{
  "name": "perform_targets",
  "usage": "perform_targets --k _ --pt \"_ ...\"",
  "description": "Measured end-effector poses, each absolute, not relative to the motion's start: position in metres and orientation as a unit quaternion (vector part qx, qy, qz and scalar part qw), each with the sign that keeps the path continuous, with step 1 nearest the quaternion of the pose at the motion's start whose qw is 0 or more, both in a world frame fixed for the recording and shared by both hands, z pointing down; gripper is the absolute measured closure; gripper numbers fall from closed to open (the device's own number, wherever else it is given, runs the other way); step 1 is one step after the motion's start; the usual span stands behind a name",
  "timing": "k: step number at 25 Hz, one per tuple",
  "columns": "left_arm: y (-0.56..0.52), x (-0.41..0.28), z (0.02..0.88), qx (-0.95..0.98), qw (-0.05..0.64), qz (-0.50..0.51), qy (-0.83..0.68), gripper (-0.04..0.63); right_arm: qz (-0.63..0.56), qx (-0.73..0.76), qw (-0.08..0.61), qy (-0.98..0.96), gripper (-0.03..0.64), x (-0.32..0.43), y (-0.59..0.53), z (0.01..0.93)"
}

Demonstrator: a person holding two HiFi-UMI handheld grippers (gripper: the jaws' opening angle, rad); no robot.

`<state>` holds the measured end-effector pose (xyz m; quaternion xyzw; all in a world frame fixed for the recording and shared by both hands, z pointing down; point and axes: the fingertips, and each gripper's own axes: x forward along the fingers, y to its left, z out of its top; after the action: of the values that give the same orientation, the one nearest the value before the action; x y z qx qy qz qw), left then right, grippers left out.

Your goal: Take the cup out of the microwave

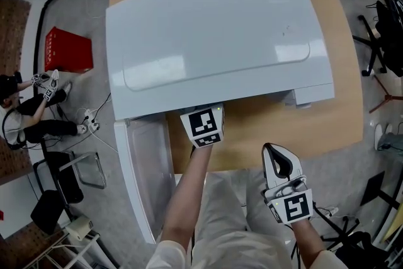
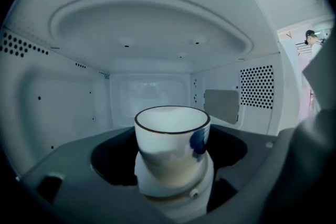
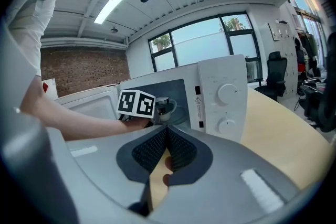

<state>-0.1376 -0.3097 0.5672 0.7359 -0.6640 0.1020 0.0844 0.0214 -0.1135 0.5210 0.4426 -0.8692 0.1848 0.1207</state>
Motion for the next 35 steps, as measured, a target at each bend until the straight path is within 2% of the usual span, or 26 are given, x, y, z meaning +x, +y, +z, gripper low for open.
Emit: perform_targets --k 13,27,35 --pt "-0.259 -0.124 0.545 0.748 0.078 0.090 -0.653 0.209 0.173 0.461 0.121 -0.862 0.611 0.024 -0.118 0.512" --pt "-0.150 -0.108 0.513 0.732 0.133 0.058 -0.665 0.209 0.178 0.448 0.105 -0.870 0.611 0.016 -0.115 0.499" --pt "-0.108 -0.103 0.483 0.736 0.133 0.069 -0.660 0.209 0.172 0.454 0.092 -0.870 0.611 0.018 -0.120 0.487"
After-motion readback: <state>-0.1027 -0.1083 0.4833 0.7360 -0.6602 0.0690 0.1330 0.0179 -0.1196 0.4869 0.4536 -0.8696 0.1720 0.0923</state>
